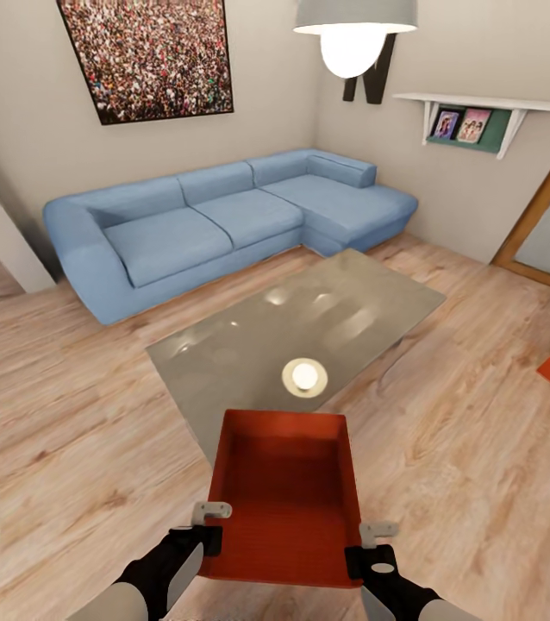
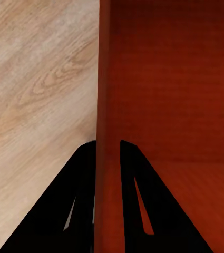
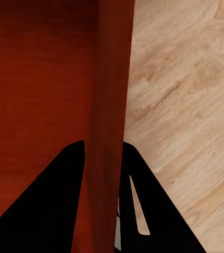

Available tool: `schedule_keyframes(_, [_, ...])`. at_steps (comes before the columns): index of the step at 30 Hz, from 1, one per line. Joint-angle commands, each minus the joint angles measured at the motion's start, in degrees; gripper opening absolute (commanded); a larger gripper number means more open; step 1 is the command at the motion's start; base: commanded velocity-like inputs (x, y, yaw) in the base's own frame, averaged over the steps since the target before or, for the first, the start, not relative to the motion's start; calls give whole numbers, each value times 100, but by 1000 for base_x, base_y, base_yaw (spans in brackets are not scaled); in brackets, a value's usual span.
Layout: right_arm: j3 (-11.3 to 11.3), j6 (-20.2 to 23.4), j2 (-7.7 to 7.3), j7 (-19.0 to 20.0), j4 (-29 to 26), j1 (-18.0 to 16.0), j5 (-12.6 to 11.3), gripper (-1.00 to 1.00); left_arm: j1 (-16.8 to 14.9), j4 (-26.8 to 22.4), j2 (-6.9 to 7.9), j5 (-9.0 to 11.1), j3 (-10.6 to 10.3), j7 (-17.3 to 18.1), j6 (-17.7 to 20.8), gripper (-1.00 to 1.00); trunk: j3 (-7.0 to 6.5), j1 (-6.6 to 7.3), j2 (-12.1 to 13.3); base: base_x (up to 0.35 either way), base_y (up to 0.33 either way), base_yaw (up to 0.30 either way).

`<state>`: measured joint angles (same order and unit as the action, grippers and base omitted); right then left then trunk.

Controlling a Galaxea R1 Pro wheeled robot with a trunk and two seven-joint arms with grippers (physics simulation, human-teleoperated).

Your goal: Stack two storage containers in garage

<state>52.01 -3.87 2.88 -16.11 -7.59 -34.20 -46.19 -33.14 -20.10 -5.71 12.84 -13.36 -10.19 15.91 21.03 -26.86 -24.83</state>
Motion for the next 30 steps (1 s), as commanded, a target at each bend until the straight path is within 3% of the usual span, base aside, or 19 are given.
schedule_keyframes(1, [37,-31,-42,-41,12,-2,-120,-100,-2,-12,8,158,-194,70,17,-100,9,-3,-9,0,0,270])
schedule_keyframes(10, [37,-35,-42,-37,12,-2,-125,-100,-2,42,9,168,-168,70,-290,-100,9,-3,-9,0,0,270])
schedule_keyframes(30, [37,-34,-42,-43,12,-7,-126,-100,-4,54,17,175,-193,70,-273,-100,30,-3,-9,0,0,270])
